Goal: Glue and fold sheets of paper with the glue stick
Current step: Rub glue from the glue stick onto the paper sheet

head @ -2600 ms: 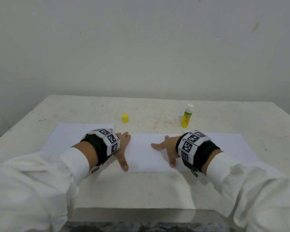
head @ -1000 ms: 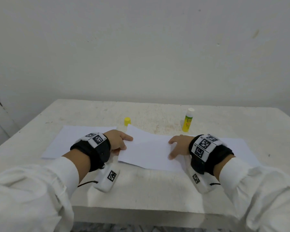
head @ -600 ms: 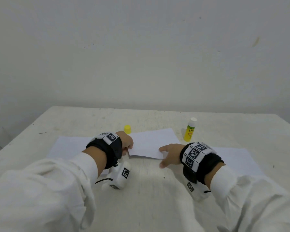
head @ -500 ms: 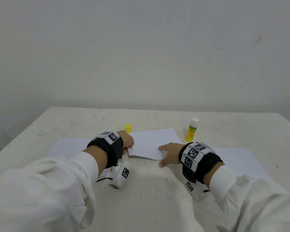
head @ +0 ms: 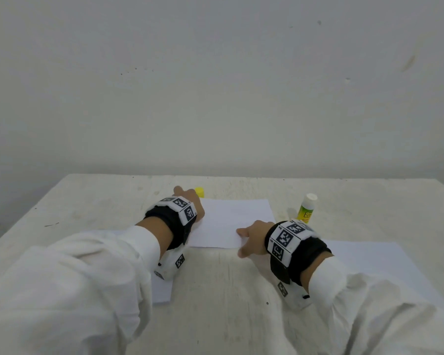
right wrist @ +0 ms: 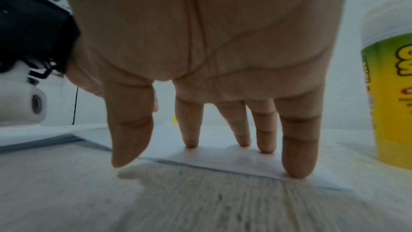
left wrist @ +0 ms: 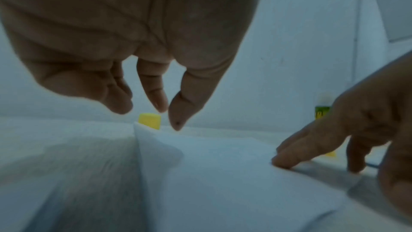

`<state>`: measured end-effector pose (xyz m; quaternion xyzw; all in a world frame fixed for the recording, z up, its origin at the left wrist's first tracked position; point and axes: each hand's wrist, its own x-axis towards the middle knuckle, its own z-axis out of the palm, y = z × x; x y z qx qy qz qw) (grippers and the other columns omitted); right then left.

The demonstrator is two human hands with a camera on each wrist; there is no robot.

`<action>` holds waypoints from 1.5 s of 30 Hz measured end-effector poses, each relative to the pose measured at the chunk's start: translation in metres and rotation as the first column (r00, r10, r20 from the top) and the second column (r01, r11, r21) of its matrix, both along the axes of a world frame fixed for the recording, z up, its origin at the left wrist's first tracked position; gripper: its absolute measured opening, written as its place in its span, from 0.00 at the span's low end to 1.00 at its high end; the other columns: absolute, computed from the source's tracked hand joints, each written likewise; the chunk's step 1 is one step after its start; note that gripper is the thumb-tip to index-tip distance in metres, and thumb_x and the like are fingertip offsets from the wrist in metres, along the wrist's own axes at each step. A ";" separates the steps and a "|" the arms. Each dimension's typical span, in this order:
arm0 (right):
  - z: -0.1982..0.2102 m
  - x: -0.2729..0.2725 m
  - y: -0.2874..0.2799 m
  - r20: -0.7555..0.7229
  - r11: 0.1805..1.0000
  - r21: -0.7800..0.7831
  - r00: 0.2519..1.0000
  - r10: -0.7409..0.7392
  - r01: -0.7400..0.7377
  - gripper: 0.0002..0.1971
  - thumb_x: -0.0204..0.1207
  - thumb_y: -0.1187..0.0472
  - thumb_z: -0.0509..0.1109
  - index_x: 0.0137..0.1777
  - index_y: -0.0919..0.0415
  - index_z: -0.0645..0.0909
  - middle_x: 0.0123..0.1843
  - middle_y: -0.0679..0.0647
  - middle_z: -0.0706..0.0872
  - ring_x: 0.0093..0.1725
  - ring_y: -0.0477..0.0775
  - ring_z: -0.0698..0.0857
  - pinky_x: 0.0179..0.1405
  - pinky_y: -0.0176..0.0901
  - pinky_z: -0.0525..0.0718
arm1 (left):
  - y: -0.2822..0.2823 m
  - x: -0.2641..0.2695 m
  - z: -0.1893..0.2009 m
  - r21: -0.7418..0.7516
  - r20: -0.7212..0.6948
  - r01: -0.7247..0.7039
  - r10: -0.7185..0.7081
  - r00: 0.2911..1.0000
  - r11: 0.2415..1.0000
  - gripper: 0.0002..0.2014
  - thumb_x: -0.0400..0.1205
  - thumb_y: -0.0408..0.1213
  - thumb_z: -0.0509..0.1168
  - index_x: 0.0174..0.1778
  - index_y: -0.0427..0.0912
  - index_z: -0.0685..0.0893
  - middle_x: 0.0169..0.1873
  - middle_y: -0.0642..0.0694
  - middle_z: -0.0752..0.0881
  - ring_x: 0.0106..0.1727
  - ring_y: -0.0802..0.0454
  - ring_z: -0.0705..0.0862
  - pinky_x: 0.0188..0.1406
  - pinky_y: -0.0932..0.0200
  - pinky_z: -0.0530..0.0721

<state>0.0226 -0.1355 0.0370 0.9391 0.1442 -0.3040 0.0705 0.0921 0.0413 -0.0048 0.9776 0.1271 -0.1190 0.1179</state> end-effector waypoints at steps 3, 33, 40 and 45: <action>-0.001 0.006 0.000 -0.005 1.000 0.008 1.000 -0.009 0.009 0.33 0.82 0.44 0.62 0.83 0.54 0.57 0.78 0.59 0.67 0.76 0.61 0.67 0.72 0.51 0.68 | 0.001 0.012 0.007 0.080 -0.003 0.164 -0.164 0.986 0.983 0.22 0.82 0.37 0.59 0.74 0.51 0.70 0.80 0.41 0.52 0.76 0.39 0.65 0.71 0.47 0.68; -0.003 0.024 0.006 -0.018 0.997 0.050 0.998 -0.064 0.065 0.36 0.82 0.49 0.64 0.84 0.53 0.52 0.82 0.58 0.63 0.79 0.60 0.65 0.75 0.49 0.66 | 0.061 0.061 0.002 0.308 -0.130 0.203 -0.170 0.977 0.930 0.18 0.85 0.28 0.57 0.27 0.38 0.70 0.62 0.35 0.82 0.67 0.39 0.80 0.67 0.48 0.77; -0.003 0.033 0.010 -0.002 0.994 0.069 0.996 -0.088 0.088 0.36 0.81 0.48 0.64 0.84 0.56 0.53 0.82 0.59 0.62 0.80 0.60 0.64 0.76 0.51 0.65 | 0.086 0.053 -0.003 0.380 -0.255 0.248 -0.157 0.954 0.891 0.17 0.79 0.29 0.63 0.64 0.38 0.83 0.65 0.39 0.81 0.62 0.38 0.81 0.63 0.41 0.81; -0.011 0.030 0.008 0.055 0.984 0.119 0.988 -0.142 0.135 0.37 0.78 0.45 0.67 0.82 0.55 0.56 0.80 0.61 0.63 0.76 0.64 0.68 0.73 0.57 0.71 | 0.082 0.042 0.002 0.337 -0.231 0.269 -0.197 0.953 0.902 0.11 0.84 0.32 0.62 0.61 0.44 0.81 0.51 0.48 0.83 0.45 0.54 0.80 0.31 0.65 0.69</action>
